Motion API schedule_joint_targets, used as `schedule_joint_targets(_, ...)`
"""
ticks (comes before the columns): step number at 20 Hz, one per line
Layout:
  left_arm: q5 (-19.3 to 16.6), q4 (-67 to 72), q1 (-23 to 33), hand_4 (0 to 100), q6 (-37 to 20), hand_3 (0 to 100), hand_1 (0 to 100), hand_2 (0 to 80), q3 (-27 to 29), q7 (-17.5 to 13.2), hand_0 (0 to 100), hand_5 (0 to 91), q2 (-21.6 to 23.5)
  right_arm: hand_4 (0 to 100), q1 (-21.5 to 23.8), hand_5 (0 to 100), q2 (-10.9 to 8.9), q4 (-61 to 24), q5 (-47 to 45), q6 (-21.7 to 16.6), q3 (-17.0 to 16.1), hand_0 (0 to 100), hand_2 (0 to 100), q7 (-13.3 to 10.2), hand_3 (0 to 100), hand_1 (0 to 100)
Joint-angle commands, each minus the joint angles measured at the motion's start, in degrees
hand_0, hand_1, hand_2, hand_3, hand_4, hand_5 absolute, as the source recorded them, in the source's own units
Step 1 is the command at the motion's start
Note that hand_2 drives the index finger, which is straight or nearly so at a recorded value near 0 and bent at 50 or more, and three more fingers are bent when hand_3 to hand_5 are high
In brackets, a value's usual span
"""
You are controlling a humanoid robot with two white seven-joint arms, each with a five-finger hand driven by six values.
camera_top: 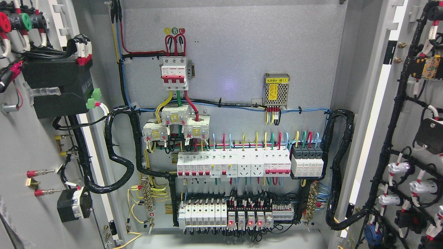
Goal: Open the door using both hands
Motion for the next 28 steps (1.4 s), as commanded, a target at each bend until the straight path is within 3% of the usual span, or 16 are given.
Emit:
schedule_joint_targets(1, 3.89, -14.93, -1.06, 0, -0.3, 0, 0, 0.0, -2.34, 0.01, 0, 0.0, 5.02, 0, 2.87, 0, -1.9, -2.08, 0.0, -1.04, -6.79, 19, 0, -0.49, 0, 0)
schedule_joint_targets(6, 5.04, -18.71, -4.39, 0, -0.12, 0, 0, 0.0, -2.34, 0.01, 0, 0.0, 6.17, 0, 3.57, 0, -1.81, -2.08, -0.26, -1.04, -9.26, 19, 0, -3.56, 0, 0)
schedule_joint_targets(9, 5.04, -20.29, -7.91, 0, -0.21, 0, 0, 0.0, -2.34, 0.01, 0, 0.0, 6.34, 0, 3.57, 0, -1.64, -2.25, -2.01, -1.04, -9.79, 19, 0, -3.66, 0, 0)
schedule_joint_targets(12, 5.65, -21.87, -10.9, 0, -0.3, 0, 0, 0.0, -1.64, 0.01, 0, 0.0, 6.25, 0, 3.57, 0, -1.9, -2.16, -9.91, -1.04, -10.75, 19, 0, -3.66, 0, 0)
schedule_joint_targets(17, 6.8, -22.76, -14.95, 0, -1.96, 0, 0, 0.0, -0.67, 0.01, 0, 0.0, 5.55, 0, 3.66, 0, -1.99, -2.25, -10.55, -2.0, -13.65, 19, 0, -3.66, 0, 0)
schedule_joint_targets(23, 7.84, -23.11, -15.48, 0, -5.4, 0, 0, 0.0, 0.99, 0.19, 0, 0.0, 4.85, 0, 3.57, 0, -3.04, -2.16, -10.81, -4.03, -16.12, 19, 0, -3.66, 0, 0)
schedule_joint_targets(28, 11.71, -23.64, -15.48, 0, -7.42, 0, 0, 0.0, 5.74, 0.19, 0, 0.0, 5.2, 0, 3.49, 0, -3.48, -2.16, -11.07, -3.85, -18.49, 19, 0, -8.21, 0, 0)
